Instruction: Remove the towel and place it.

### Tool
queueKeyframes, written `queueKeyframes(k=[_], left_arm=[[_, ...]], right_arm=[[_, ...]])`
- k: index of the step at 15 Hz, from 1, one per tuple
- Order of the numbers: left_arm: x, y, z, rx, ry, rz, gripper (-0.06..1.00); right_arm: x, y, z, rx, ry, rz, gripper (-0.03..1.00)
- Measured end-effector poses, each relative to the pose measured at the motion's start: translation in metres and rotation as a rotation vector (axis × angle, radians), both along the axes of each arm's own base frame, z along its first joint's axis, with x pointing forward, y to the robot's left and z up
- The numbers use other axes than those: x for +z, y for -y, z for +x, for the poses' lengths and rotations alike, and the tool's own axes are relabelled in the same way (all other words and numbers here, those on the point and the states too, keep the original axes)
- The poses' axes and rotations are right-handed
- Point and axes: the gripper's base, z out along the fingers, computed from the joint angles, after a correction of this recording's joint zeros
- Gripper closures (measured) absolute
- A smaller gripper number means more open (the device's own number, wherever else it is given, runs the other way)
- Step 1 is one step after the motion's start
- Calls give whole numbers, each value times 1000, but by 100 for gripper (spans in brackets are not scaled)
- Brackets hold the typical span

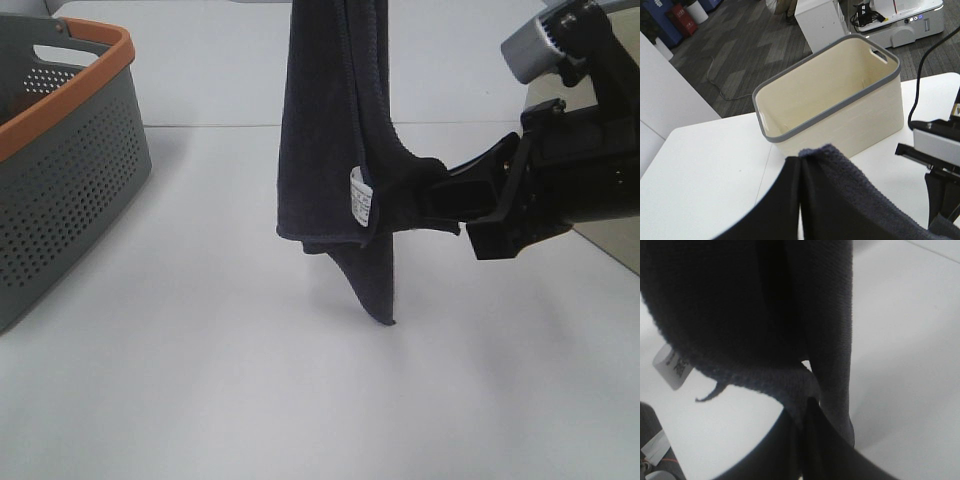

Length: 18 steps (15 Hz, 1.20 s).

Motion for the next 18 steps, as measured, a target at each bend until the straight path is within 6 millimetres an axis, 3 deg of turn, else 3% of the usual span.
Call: queueKeyframes(k=[5, 10, 13, 18], left_arm=[[-12, -2, 10, 74, -43, 62, 94], [-21, -15, 22, 268, -83, 166, 94], [-23, -19, 25, 321, -91, 200, 94], [-25, -20, 24, 320, -101, 220, 94]], right_arm=[[49, 17, 6, -21, -141, -325, 97], [110, 29, 16, -124, -58, -431, 97], [123, 33, 33, -171, -51, -520, 97], [144, 31, 46, -196, 9, -515, 97]])
